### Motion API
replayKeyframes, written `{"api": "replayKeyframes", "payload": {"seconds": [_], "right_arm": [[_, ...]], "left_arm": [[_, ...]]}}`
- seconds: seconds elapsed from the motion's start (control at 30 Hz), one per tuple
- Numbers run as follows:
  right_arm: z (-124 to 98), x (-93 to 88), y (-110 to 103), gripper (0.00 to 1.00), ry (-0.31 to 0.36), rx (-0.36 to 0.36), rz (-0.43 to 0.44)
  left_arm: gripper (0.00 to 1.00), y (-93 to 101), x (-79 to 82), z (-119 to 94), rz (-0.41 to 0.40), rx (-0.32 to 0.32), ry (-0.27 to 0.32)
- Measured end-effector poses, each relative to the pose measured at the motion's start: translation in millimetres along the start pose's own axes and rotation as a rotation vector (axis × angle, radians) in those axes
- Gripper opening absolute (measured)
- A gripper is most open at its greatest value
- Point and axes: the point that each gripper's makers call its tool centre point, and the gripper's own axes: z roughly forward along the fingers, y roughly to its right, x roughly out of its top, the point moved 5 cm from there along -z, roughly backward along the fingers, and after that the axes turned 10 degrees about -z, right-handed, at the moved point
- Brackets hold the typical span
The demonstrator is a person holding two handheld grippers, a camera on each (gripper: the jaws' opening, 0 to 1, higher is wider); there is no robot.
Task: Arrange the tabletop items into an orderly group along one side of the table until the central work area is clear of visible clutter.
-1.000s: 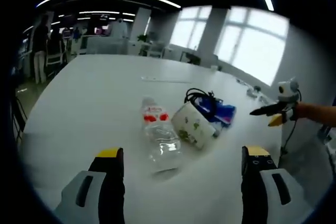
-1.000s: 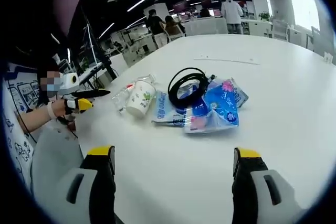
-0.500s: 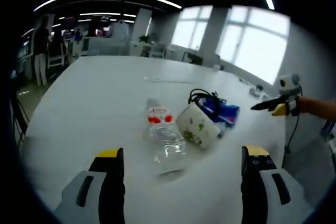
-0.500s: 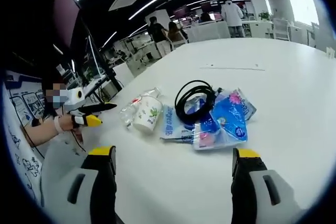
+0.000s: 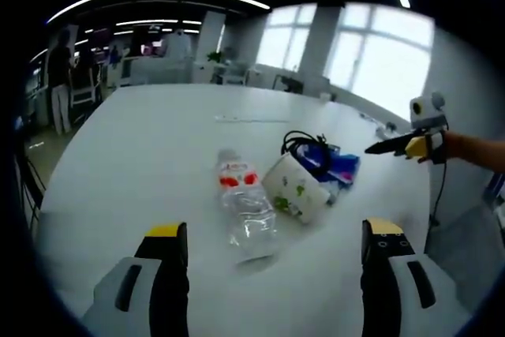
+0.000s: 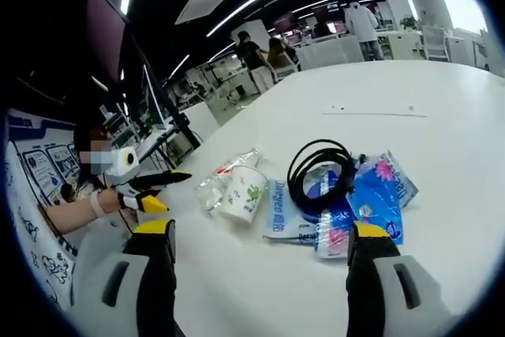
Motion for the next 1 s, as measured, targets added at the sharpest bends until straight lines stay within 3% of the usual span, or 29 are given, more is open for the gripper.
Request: {"api": "replayKeyframes", "payload": {"seconds": [0.3,0.5,0.63,1.0], "right_arm": [[13,12.0,2,0.87,-0.022,0.027,-0.023],[36,27.5,-1,0.86,-0.018,0.087,0.086],[53,32.2,-6,0.85,-0.074,0.121,0.016],[93,59.5,-8,0.77,-0.096,0.2,0.076]], "left_arm": [[0.86,-6.4,0.9,2,-0.005,0.012,-0.014],[0.83,-7.8,1.9,6,-0.014,0.028,-0.016],[0.83,-8.2,2.4,9,-0.017,0.036,-0.017],[0.8,-12.9,1.9,20,-0.041,0.054,-0.036]]}}
